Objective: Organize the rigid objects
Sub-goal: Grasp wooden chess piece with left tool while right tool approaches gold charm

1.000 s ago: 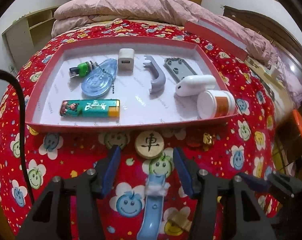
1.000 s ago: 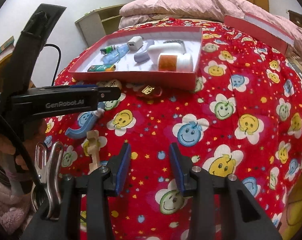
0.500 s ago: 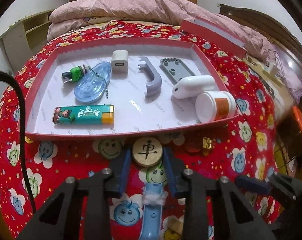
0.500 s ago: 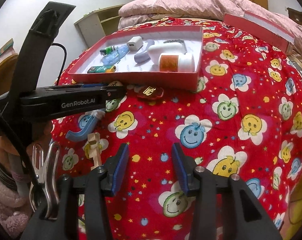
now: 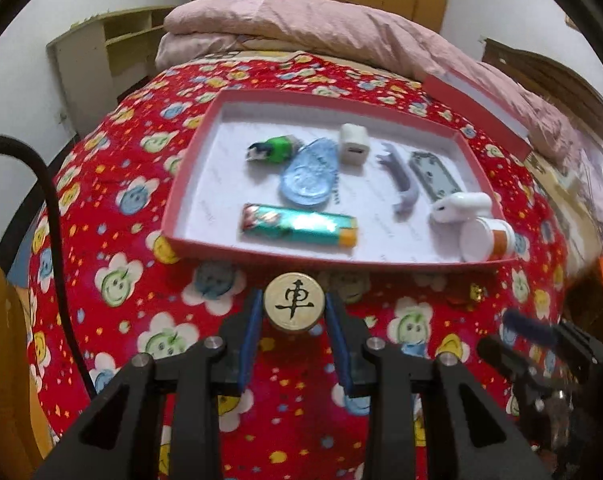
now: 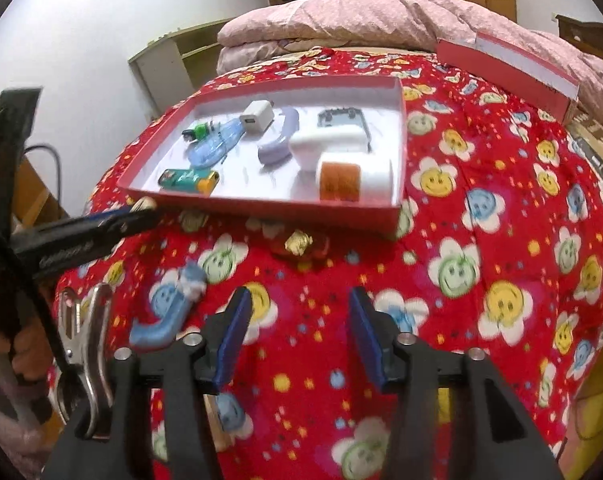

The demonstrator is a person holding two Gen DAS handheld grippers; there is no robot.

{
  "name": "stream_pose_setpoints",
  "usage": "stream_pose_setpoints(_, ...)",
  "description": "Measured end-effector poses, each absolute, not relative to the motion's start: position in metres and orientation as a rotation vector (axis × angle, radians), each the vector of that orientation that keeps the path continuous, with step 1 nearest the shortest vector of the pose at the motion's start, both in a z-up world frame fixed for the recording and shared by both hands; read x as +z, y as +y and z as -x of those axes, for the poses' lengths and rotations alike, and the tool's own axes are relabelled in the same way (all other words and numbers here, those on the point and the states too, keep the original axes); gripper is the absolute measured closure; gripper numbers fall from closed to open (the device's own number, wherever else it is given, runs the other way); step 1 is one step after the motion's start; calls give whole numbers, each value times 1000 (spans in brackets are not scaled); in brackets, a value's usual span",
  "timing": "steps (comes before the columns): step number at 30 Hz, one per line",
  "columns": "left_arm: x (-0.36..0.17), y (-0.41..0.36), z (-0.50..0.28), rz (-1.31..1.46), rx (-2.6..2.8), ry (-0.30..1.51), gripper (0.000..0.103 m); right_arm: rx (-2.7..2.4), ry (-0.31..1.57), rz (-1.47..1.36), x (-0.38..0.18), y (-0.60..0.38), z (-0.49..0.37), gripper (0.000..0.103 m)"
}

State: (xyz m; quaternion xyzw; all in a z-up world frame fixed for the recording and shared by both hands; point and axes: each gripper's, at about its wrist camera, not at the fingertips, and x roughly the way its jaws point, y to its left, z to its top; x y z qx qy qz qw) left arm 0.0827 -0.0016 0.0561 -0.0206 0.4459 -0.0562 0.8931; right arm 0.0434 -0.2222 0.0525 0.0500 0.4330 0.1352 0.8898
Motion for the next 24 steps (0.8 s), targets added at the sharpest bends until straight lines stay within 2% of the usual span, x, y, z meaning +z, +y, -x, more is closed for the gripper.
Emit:
stream_pose_setpoints(13,36,24,-82,84,-137,934,70,151,922,-83,44,-194,-77,48)
stream_pose_setpoints(18,34,25,-78,77,-152,884,70,118,910,-2,40,-177,-79,37)
stream_pose_setpoints(24,33,31,-78,121,-172,866,70,82,912,19,40,-172,-80,41)
